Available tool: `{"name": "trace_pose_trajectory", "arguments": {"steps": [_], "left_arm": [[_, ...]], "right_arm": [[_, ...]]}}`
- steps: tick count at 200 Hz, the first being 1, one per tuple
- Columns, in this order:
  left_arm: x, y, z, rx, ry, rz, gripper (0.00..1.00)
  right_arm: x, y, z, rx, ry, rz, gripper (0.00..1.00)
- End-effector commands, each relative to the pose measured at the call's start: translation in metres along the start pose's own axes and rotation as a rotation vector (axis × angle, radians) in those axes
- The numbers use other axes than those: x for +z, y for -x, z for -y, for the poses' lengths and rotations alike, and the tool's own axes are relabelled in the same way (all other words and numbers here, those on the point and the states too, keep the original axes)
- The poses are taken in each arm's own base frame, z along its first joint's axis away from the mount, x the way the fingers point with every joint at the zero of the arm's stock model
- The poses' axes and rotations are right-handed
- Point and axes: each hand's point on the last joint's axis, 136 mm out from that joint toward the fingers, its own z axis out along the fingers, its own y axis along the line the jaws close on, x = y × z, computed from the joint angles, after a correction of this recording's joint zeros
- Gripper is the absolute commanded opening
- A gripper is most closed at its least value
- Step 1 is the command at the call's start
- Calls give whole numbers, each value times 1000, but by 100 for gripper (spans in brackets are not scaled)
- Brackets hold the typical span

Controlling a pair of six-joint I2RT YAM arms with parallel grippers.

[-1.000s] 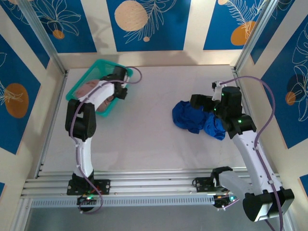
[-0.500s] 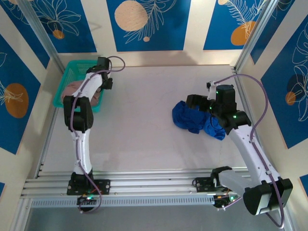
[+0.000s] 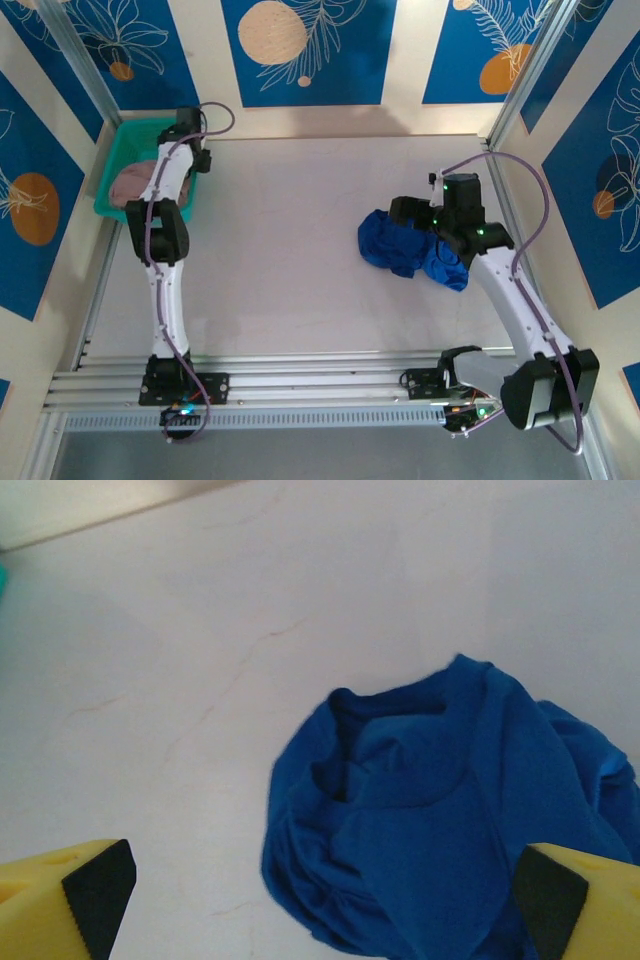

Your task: Fold the inside-out t-shirt

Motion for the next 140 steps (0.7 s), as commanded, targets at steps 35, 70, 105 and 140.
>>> {"name": "trace_pose_trajectory", "arguments": {"steps": [35, 70, 105, 140], "left_arm": [[-121, 52, 52, -130, -384, 238, 72], [-186, 26, 148, -162, -719, 325, 75], [-194, -44, 281, 41, -902, 229, 76], [-187, -104, 382, 184, -1035, 87, 75]], "right_arm": [[43, -42, 70, 111, -205, -202, 94], [59, -43, 86, 129, -237, -211, 81], [80, -42, 81, 83, -220, -245, 65], [88, -43, 87, 54, -259, -251, 59]]}}
